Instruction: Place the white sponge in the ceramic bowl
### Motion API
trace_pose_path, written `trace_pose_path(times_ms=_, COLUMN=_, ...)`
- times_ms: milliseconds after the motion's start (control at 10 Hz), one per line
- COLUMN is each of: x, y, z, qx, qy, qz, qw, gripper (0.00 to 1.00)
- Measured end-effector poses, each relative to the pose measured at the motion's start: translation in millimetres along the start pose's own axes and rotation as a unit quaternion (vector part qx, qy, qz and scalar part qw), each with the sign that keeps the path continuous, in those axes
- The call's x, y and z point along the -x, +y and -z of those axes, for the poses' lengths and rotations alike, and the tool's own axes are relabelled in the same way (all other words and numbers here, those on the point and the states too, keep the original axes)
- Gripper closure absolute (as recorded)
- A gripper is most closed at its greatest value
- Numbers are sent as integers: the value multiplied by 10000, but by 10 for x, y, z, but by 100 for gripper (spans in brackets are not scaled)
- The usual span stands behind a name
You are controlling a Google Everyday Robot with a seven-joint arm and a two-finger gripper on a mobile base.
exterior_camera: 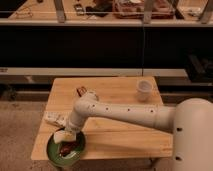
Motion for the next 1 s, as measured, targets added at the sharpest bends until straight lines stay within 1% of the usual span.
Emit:
trace_pose_path(times_ms=100, x=10, y=18, z=1, qx=30, qy=-28, qz=16, qw=10000, gripper=41)
trace_pose_path(times_ms=200, x=8, y=28, z=-3, qx=52, qy=-36, qz=36, qw=10000, gripper=30)
trace_pose_path(times_ms=300, x=-16, y=16, z=-5, qx=40, qy=-8, qz=53, qw=10000, gripper=21)
trace_pose_path(times_ms=500, x=-70, y=-41, z=-31, qx=-46, qy=32, qz=155, qw=9999, gripper=20)
trace_pose_path(times_ms=700, x=-109, y=-87, z=-45, qx=-123, qy=29, qz=255, qw=9996, gripper=20)
trace_pose_path(times_ms=800, x=-113, y=-87, z=-34, qx=-124, qy=25, qz=266, qw=9996, gripper=20)
trace_pose_path(times_ms=900, x=-102, y=-55, z=14, qx=-74, qy=26, qz=225, qw=9997, gripper=20)
trace_pose_path(times_ms=1000, x=-78, y=-5, z=67, qx=10, qy=62, qz=73, qw=10000, gripper=20)
